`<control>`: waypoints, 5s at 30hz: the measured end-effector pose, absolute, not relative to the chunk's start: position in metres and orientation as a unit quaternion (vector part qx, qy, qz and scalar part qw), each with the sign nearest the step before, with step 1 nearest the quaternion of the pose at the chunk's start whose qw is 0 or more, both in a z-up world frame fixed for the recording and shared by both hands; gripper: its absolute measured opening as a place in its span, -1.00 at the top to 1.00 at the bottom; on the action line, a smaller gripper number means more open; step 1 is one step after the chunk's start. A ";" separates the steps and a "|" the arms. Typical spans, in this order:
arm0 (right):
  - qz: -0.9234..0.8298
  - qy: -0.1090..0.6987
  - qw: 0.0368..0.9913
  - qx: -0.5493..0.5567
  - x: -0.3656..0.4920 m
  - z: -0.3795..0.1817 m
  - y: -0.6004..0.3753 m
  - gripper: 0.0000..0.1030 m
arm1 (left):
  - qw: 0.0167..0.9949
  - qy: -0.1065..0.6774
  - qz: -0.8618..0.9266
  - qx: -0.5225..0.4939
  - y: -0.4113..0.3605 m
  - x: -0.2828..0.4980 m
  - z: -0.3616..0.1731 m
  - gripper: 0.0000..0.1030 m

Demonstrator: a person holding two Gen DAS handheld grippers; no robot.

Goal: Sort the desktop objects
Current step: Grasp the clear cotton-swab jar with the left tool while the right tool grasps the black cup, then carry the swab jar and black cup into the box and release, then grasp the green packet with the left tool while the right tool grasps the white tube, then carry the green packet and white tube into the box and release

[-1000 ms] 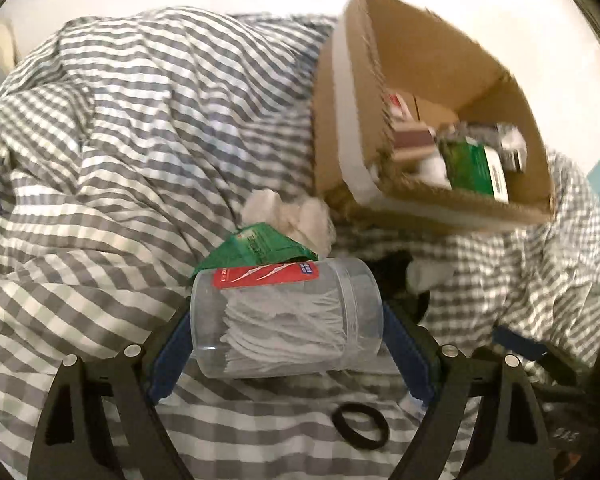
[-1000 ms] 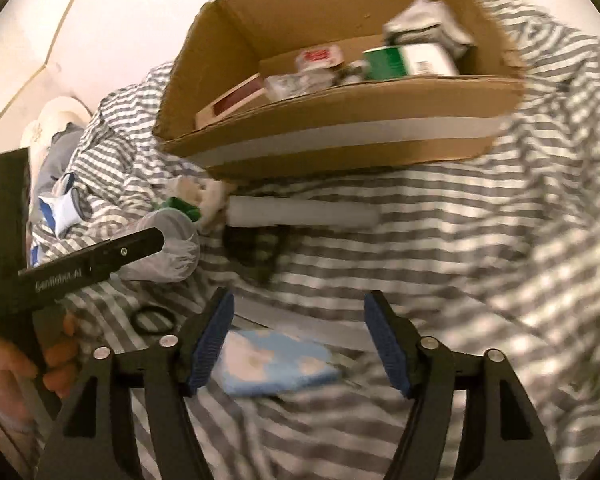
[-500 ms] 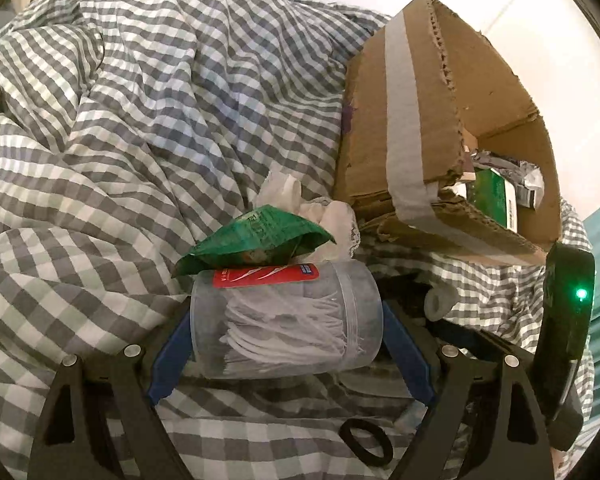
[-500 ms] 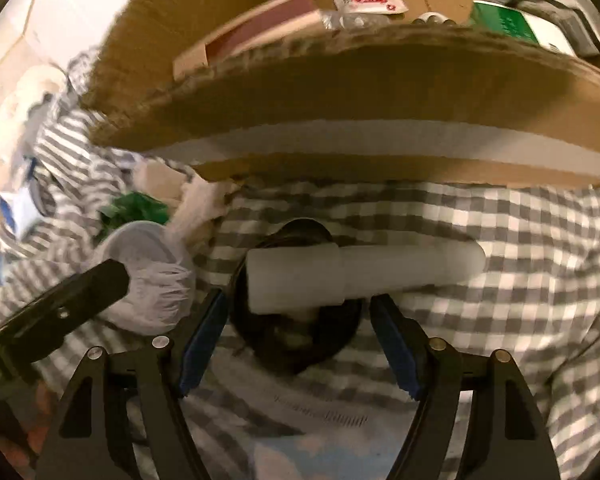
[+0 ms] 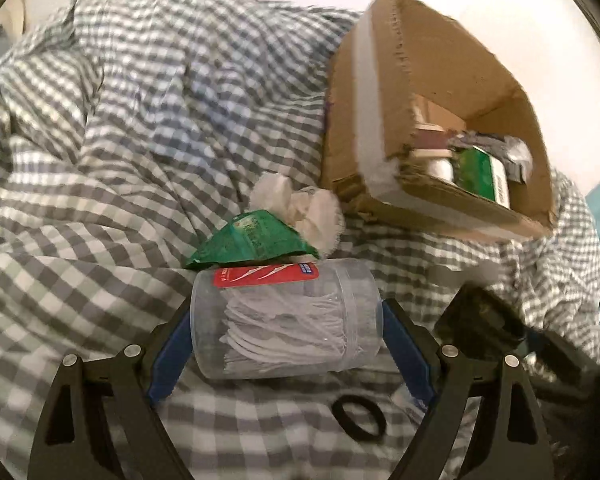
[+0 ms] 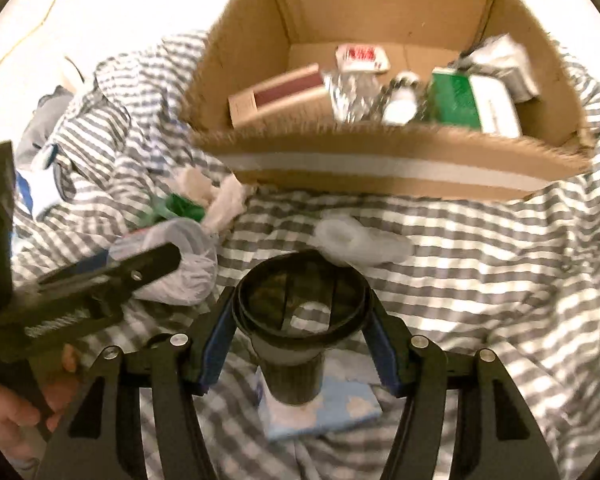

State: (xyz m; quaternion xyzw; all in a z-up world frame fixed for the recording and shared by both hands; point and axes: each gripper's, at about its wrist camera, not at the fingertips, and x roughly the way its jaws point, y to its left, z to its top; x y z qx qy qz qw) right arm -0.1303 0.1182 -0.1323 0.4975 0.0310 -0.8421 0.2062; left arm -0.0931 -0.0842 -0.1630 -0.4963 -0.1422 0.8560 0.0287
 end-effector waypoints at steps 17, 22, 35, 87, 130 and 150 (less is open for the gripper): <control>-0.897 0.008 0.211 0.388 -0.100 -0.020 0.161 -0.15 | 0.079 -0.077 0.899 -0.423 -0.034 -0.080 -0.054 -0.75; -0.905 0.011 0.203 0.375 -0.123 0.001 0.180 -0.15 | 0.099 -0.069 0.907 -0.404 -0.018 -0.104 -0.030 -0.75; -0.901 0.006 0.182 0.393 -0.243 -0.014 0.190 -0.15 | 0.111 -0.014 0.913 -0.391 0.025 -0.221 -0.051 -0.75; -0.786 -0.100 0.116 0.599 -0.199 -0.223 0.128 0.16 | 0.042 -0.075 0.821 -0.564 -0.109 -0.159 -0.210 -0.14; -0.896 -0.072 0.179 0.400 -0.239 0.001 0.205 0.69 | 0.138 -0.027 0.911 -0.387 0.015 -0.216 -0.040 0.23; -0.912 -0.059 0.123 0.387 -0.291 -0.008 0.200 0.08 | 0.092 0.041 0.909 -0.404 0.033 -0.241 -0.056 -0.88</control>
